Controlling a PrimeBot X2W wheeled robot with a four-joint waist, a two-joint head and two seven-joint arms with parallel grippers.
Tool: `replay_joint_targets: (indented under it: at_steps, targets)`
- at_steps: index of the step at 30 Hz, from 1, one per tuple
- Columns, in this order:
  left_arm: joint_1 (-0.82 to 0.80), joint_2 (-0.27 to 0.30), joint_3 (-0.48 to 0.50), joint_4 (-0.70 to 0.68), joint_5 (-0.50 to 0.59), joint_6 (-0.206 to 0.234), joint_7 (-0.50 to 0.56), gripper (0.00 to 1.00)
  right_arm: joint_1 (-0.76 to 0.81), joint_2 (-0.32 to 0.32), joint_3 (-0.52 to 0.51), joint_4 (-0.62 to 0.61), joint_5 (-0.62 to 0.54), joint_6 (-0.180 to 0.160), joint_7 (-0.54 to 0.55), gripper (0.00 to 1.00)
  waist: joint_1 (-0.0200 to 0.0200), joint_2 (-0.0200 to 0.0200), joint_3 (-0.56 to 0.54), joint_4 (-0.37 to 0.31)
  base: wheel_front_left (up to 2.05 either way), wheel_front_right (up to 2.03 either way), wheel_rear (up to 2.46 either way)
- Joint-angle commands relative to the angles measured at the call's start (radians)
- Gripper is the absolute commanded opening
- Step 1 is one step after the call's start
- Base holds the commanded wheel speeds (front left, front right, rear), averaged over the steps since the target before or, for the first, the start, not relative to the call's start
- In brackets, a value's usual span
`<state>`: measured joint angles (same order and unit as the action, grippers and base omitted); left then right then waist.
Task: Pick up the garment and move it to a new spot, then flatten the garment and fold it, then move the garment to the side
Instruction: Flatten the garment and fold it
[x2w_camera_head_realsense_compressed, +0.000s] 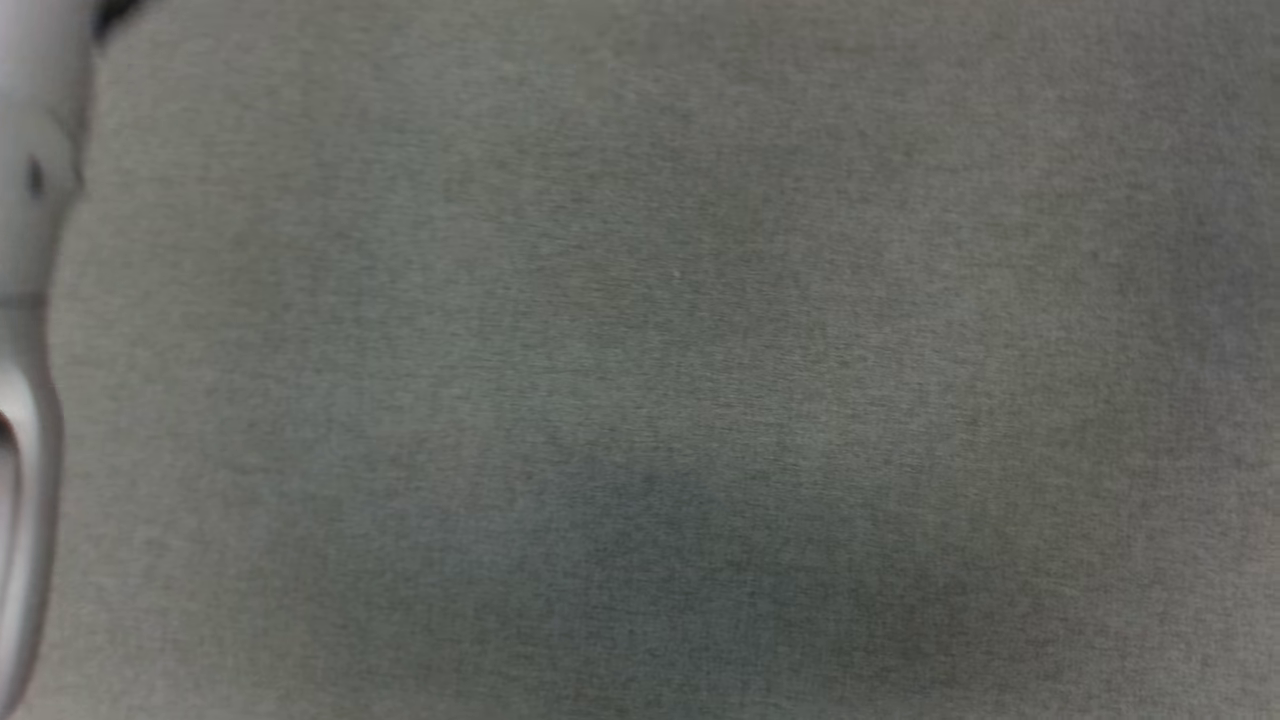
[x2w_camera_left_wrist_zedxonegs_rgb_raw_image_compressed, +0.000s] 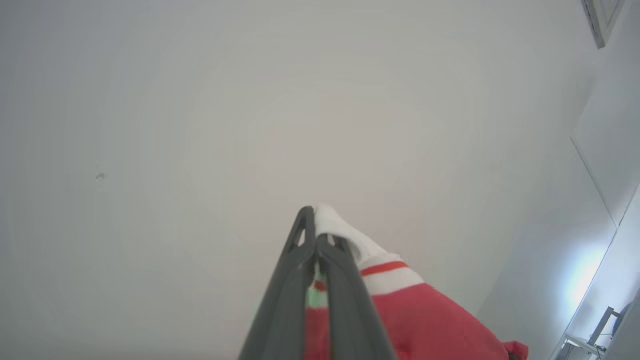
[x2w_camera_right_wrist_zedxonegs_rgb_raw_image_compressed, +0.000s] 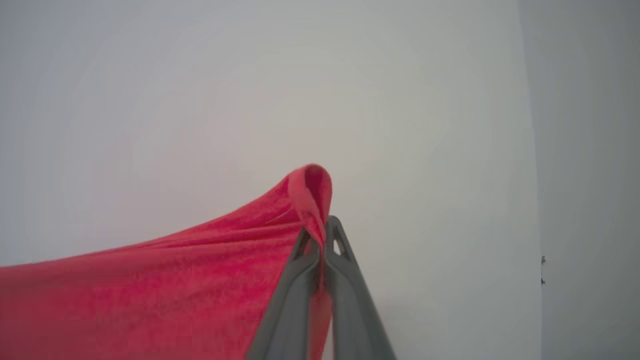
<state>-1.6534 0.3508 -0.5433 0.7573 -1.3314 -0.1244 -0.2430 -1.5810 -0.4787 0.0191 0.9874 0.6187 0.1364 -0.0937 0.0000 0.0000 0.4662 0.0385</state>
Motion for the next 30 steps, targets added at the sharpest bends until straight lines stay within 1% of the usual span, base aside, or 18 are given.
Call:
replay_joint_targets:
  at_steps: [1, 4, 5, 7, 9, 12, 14, 17, 20, 25, 27, 30]
  targets:
    - [-0.018, 0.028, 0.033, 0.036, 0.004, 0.004, -0.023, 0.0, -0.006, -0.025, -0.017, 0.031, -0.009, -0.012, -0.016, 0.0, 0.0, 0.0, 0.021, -0.022, 0.0, 0.0, 0.0]
    - [-0.044, 0.001, 0.045, 0.081, 0.003, -0.001, -0.026, 0.0, -0.035, -0.02, 0.003, 0.073, -0.033, -0.013, -0.018, 0.0, 0.0, 0.0, 0.022, -0.022, 0.0, 0.0, 0.0]
    - [-0.04, -0.008, 0.034, 0.083, 0.003, -0.003, -0.024, 0.0, -0.033, -0.013, 0.013, 0.081, -0.034, -0.013, -0.016, 0.0, 0.0, 0.0, 0.024, -0.022, 0.0, 0.0, 0.0]
    - [0.0, -0.023, 0.016, 0.059, -0.019, -0.004, -0.007, 0.0, -0.008, 0.005, 0.037, 0.087, -0.023, -0.012, -0.009, 0.0, 0.0, 0.0, 0.031, -0.023, 0.0, 0.0, 0.0]
    - [0.062, -0.025, -0.004, 0.023, -0.039, -0.004, -0.001, 0.0, 0.028, 0.012, 0.064, 0.086, -0.008, -0.009, 0.001, 0.0, 0.0, 0.0, 0.038, -0.021, 0.0, 0.0, 0.0]
    - [0.158, -0.021, -0.018, -0.05, -0.084, -0.005, 0.002, 0.0, 0.094, 0.008, 0.112, 0.049, 0.031, -0.007, 0.014, 0.0, 0.0, 0.0, 0.045, -0.015, 0.0, 0.0, 0.0]
    - [0.24, -0.014, -0.034, -0.108, -0.11, -0.005, 0.003, 0.0, 0.16, 0.0, 0.144, 0.008, 0.066, -0.007, 0.028, 0.0, 0.0, 0.0, 0.047, -0.013, 0.0, 0.0, 0.0]
    - [0.372, 0.002, -0.058, -0.211, -0.149, -0.005, 0.004, 0.0, 0.277, -0.029, 0.19, -0.072, 0.141, -0.007, 0.049, 0.0, 0.0, 0.0, 0.042, -0.008, 0.0, 0.0, 0.0]
    - [0.511, 0.033, -0.068, -0.324, -0.182, -0.005, -0.002, 0.0, 0.409, -0.068, 0.23, -0.165, 0.226, -0.007, 0.071, 0.0, 0.0, 0.0, 0.027, -0.009, 0.0, 0.0, 0.0]
    - [0.775, 0.101, -0.098, -0.529, -0.168, -0.006, -0.016, 0.0, 0.649, -0.138, 0.303, -0.336, 0.341, -0.006, 0.102, 0.0, 0.0, 0.0, -0.012, -0.019, 0.0, 0.0, 0.0]
    - [0.876, 0.12, -0.093, -0.588, -0.16, -0.006, -0.02, 0.0, 0.745, -0.171, 0.326, -0.405, 0.368, -0.006, 0.111, 0.0, 0.0, 0.0, -0.028, -0.019, 0.0, 0.0, 0.0]
    - [1.016, 0.13, -0.069, -0.653, -0.151, -0.006, -0.021, 0.0, 0.874, -0.212, 0.342, -0.498, 0.408, -0.006, 0.12, 0.0, 0.0, 0.0, -0.054, -0.023, 0.0, 0.0, 0.0]
